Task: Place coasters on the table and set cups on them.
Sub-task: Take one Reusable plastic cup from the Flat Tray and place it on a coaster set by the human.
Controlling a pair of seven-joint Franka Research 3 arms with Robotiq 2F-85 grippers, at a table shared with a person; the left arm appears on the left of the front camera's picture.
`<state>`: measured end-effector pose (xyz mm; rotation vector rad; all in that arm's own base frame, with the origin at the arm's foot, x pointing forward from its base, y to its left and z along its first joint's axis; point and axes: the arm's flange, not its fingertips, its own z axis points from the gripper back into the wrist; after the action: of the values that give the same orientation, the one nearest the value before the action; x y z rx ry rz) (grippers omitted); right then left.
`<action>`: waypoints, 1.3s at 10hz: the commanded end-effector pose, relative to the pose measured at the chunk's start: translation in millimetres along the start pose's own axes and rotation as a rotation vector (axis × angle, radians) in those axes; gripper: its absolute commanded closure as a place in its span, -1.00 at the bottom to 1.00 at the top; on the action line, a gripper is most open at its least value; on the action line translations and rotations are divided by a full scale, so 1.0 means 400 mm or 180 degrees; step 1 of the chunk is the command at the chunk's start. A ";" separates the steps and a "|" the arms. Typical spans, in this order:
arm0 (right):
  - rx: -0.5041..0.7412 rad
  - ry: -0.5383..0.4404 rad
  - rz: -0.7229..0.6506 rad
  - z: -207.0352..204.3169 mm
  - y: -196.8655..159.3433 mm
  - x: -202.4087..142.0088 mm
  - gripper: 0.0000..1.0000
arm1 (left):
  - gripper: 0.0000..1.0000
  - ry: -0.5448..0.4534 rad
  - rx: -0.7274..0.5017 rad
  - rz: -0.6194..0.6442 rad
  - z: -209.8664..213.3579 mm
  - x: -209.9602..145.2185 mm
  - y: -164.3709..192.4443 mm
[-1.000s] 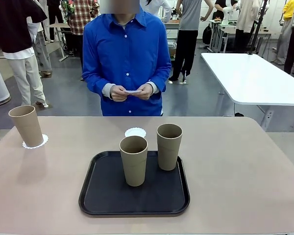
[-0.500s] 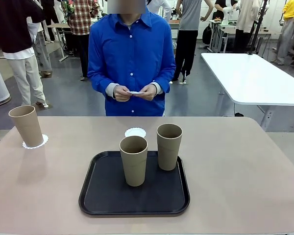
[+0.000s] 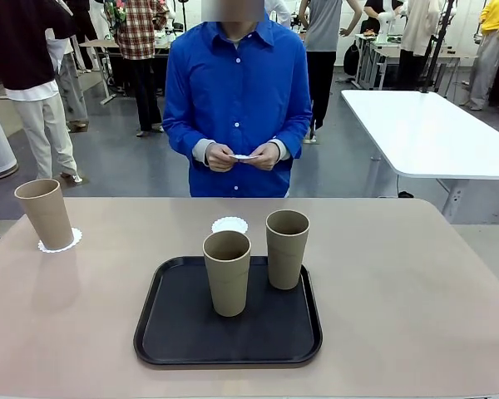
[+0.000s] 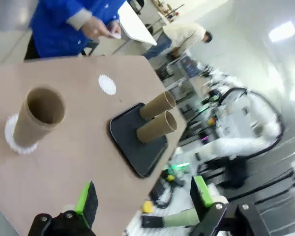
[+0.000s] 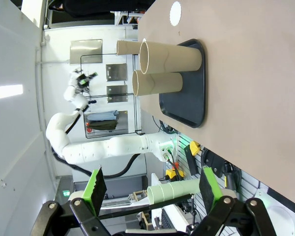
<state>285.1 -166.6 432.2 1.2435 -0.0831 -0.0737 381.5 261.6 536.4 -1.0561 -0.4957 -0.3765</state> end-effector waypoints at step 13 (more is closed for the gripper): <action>0.0037 0.0005 0.0017 -0.001 0.001 -0.002 -1.00 | -1.00 0.1105 0.0161 -0.2592 -0.885 -0.054 -0.166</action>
<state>285.1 -166.1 432.2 1.2435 -0.0817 -0.0729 398.7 -70.8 446.2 -0.6874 -0.5312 -1.2234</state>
